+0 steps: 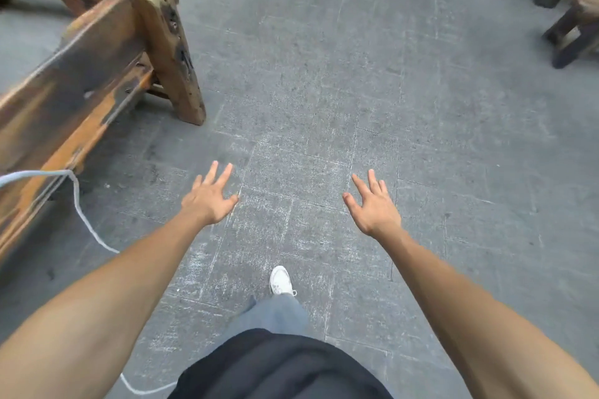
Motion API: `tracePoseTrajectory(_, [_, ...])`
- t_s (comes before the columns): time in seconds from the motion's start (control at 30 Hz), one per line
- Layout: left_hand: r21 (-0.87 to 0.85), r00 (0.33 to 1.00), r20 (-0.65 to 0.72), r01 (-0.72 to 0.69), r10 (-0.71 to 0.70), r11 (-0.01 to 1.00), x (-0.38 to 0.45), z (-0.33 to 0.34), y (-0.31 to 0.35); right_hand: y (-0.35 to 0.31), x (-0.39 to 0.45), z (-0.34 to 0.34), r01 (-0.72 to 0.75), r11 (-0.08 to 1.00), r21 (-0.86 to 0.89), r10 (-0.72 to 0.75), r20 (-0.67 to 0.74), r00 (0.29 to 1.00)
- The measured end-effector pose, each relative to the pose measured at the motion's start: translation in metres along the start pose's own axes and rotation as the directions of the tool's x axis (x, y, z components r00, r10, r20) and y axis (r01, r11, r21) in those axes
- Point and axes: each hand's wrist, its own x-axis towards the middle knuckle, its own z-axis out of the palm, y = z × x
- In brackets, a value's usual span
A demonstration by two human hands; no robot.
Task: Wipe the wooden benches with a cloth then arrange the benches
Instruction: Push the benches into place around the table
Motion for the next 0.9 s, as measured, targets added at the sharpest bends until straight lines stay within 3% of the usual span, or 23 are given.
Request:
tracePoseTrajectory(0.1, [0.072,1.000,0.008,-0.020,0.020,0.997,0.041,-0.028,0.007,0.004,0.056,-0.031,0.000,1.000,0.020,-0.001,0.021,1.000])
tracePoseTrajectory(0.27, [0.022,1.000,-0.022,-0.004,0.005,1.000,0.121,-0.082,0.039,0.003,0.163,-0.073,0.025,1.000,0.004,-0.025,0.053,0.998])
tracePoseTrajectory(0.53, [-0.168,0.981,-0.065,0.167,-0.180,0.972,0.257,-0.143,0.067,-0.057,0.379,-0.122,0.220,0.972,-0.077,-0.203,0.184,0.962])
tracePoseTrajectory(0.63, [-0.274,0.950,-0.086,0.269,-0.302,0.924,0.289,-0.156,0.067,-0.094,0.453,-0.136,0.383,0.913,-0.138,-0.344,0.241,0.908])
tracePoseTrajectory(0.77, [-0.380,0.908,-0.087,0.350,-0.410,0.856,0.311,-0.175,0.055,-0.165,0.522,-0.160,0.488,0.854,-0.178,-0.419,0.321,0.850])
tracePoseTrajectory(0.83, [-0.453,0.853,-0.105,0.417,-0.512,0.788,0.332,-0.186,0.035,-0.211,0.565,-0.162,0.612,0.754,-0.241,-0.514,0.365,0.776])
tracePoseTrajectory(0.9, [-0.476,0.828,-0.117,0.438,-0.548,0.763,0.342,-0.197,0.023,-0.240,0.587,-0.164,0.644,0.717,-0.267,-0.534,0.385,0.753])
